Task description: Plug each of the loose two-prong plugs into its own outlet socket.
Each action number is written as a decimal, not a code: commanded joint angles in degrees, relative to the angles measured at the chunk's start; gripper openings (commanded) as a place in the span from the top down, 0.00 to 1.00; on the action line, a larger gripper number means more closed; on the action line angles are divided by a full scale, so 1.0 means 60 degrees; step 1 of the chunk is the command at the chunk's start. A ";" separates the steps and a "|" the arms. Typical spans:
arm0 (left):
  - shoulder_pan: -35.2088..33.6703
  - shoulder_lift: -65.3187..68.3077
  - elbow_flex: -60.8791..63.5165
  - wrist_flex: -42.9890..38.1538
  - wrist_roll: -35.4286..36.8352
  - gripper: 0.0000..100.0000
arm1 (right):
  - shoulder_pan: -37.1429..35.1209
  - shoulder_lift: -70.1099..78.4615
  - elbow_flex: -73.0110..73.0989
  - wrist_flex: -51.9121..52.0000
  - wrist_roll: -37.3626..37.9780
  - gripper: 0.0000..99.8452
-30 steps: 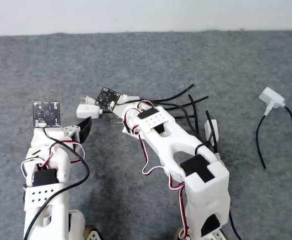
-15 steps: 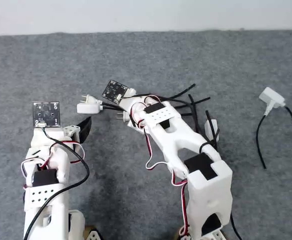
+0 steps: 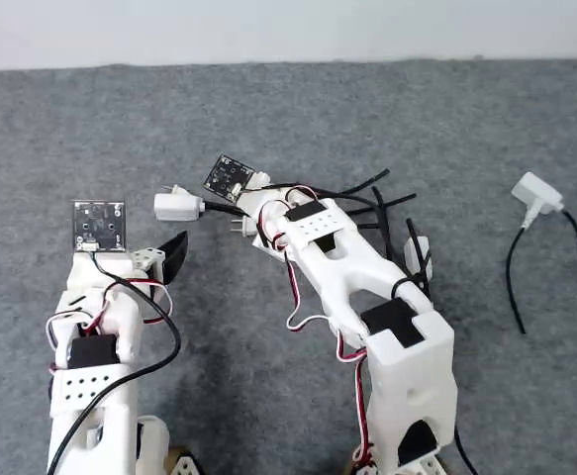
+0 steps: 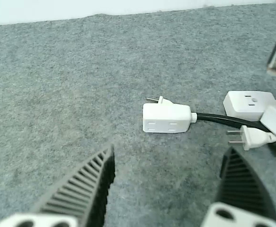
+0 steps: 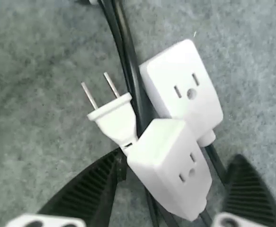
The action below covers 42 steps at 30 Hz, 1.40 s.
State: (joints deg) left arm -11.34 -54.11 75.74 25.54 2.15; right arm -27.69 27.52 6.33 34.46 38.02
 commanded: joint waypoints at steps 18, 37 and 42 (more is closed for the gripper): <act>0.0059 -0.0249 -0.0242 -0.0322 0.0015 0.65 | -0.0359 0.0007 -0.0952 0.1179 0.0982 0.93; 0.0059 -0.0249 -0.0227 -0.0322 0.0015 0.65 | -0.0491 0.0110 -0.1084 0.1253 0.1011 0.87; 0.0073 -0.0249 -0.0227 -0.0337 0.0015 0.65 | -0.0520 0.0110 -0.1114 0.1678 0.0996 0.99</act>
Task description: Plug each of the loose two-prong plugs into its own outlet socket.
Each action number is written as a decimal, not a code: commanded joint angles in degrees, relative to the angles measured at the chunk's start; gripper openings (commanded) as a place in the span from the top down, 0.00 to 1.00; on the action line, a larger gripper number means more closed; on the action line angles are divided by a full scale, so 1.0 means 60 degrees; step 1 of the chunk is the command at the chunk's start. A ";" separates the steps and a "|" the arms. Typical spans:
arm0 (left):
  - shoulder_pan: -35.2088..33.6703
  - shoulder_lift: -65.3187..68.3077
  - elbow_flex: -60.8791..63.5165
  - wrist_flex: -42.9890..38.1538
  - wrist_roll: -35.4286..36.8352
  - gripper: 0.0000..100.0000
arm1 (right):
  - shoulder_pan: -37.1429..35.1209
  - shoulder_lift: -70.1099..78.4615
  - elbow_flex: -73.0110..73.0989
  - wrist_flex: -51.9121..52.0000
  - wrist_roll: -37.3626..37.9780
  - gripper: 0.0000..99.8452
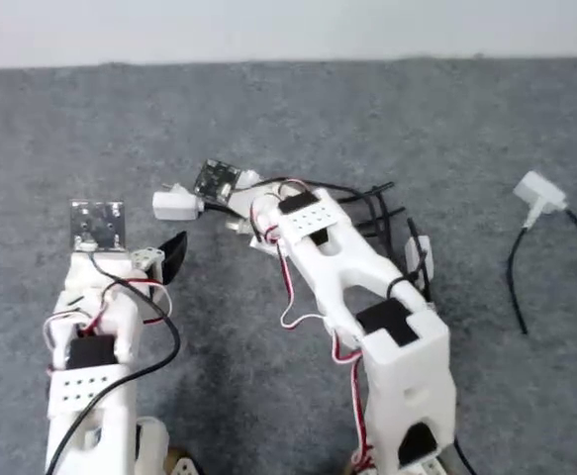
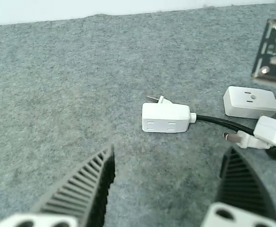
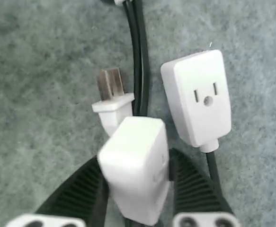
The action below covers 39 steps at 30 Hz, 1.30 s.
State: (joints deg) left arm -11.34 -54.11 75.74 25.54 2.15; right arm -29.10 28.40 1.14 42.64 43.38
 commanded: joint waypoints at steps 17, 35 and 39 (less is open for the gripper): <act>0.0059 -0.0190 -0.0125 -0.0601 0.0015 0.65 | -0.0066 -0.1077 -0.0234 0.1590 0.0044 0.99; 0.0059 -0.0234 0.0022 -0.0806 0.0000 0.65 | -0.0183 -0.6029 0.2564 0.2733 -0.0747 0.99; 0.0044 -0.0249 0.0007 -0.0806 0.0015 0.65 | -0.0872 -0.6967 0.3253 0.3729 -0.0791 0.99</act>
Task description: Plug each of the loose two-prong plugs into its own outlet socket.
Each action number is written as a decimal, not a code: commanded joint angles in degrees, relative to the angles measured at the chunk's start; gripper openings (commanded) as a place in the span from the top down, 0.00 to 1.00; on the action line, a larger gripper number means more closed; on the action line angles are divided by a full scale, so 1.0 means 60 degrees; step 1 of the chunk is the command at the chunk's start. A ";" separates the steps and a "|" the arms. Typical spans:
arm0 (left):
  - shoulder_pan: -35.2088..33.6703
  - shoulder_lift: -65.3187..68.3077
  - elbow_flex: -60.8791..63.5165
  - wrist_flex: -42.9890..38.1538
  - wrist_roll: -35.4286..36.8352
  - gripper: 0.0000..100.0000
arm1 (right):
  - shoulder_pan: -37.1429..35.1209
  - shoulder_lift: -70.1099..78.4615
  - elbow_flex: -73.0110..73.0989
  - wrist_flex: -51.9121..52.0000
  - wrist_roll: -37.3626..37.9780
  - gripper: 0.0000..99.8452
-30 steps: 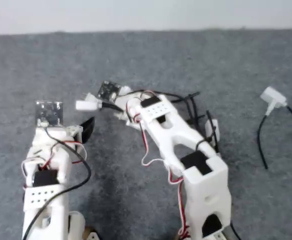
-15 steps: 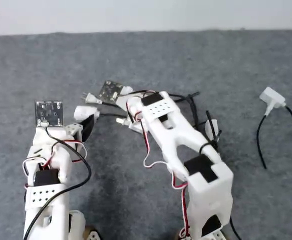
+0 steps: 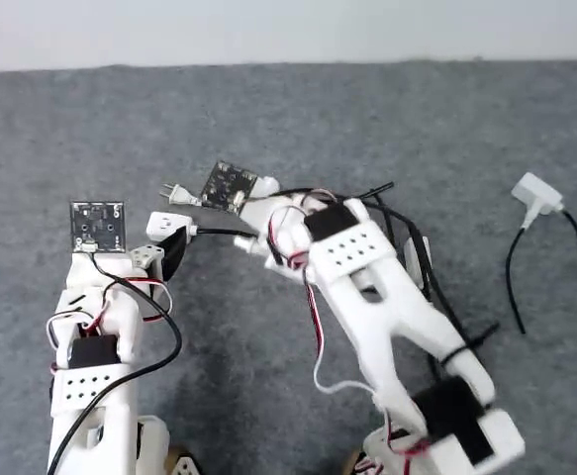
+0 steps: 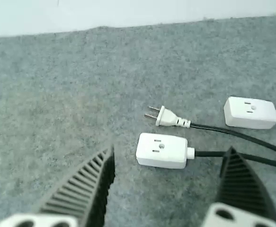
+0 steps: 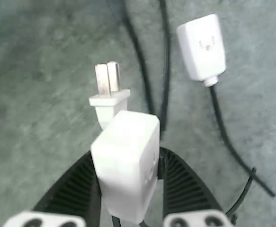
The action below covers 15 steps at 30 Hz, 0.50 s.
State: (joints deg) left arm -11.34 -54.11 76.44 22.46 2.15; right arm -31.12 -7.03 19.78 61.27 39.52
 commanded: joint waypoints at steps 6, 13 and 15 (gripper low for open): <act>0.0015 -0.0249 -0.0110 -0.0293 0.0015 0.65 | -0.1810 -0.2147 0.1275 0.1473 -0.0527 0.99; 0.0000 -0.0249 -0.0110 -0.0293 0.0015 0.65 | -0.3011 -0.2894 0.3121 0.1546 -0.1143 0.99; 0.0000 -0.0249 -0.0110 -0.0293 0.0015 0.65 | -0.3260 -0.2952 0.3458 0.1546 -0.1143 0.99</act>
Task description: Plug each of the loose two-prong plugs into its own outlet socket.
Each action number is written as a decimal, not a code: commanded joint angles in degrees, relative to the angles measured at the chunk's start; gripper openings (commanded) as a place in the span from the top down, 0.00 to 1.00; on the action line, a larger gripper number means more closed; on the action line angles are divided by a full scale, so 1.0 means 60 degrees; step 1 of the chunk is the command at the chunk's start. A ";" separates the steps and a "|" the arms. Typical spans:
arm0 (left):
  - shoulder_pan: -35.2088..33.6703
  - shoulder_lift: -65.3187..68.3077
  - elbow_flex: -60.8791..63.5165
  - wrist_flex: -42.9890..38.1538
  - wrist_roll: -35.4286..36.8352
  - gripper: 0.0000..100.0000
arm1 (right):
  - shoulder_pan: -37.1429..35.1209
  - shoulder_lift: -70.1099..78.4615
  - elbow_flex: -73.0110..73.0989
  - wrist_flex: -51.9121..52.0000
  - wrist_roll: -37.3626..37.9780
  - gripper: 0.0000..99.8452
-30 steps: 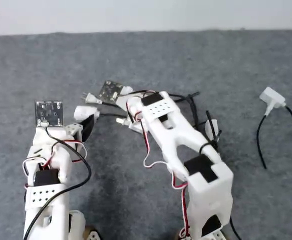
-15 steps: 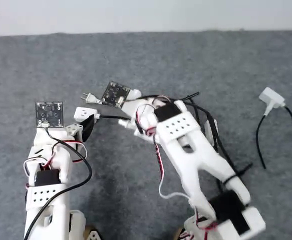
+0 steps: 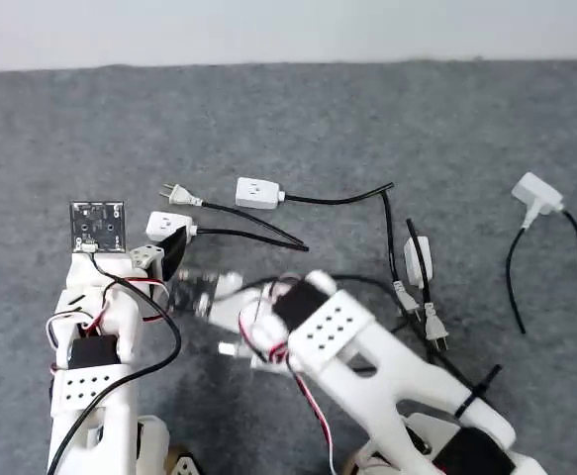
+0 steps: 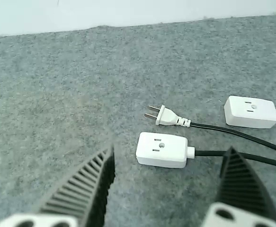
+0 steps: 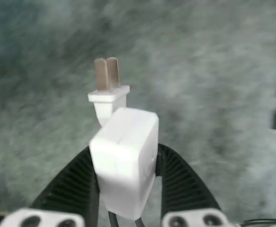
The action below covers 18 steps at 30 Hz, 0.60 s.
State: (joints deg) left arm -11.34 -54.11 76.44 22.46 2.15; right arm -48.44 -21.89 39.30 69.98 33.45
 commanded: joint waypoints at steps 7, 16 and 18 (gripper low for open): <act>0.0000 -0.0249 -0.0110 -0.0293 0.0015 0.65 | -0.0418 -0.0462 0.0484 0.0007 -0.0088 0.99; 0.0015 -0.0249 -0.0110 -0.0293 0.0015 0.65 | -0.0447 -0.0462 0.0498 -0.0198 -0.0073 0.77; 0.0015 -0.0249 -0.0110 -0.0293 0.0015 0.65 | -0.0447 -0.0462 0.0498 -0.0198 0.0117 0.78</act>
State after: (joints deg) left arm -11.34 -54.11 76.44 22.46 2.15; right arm -50.46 -22.33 42.64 69.80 33.27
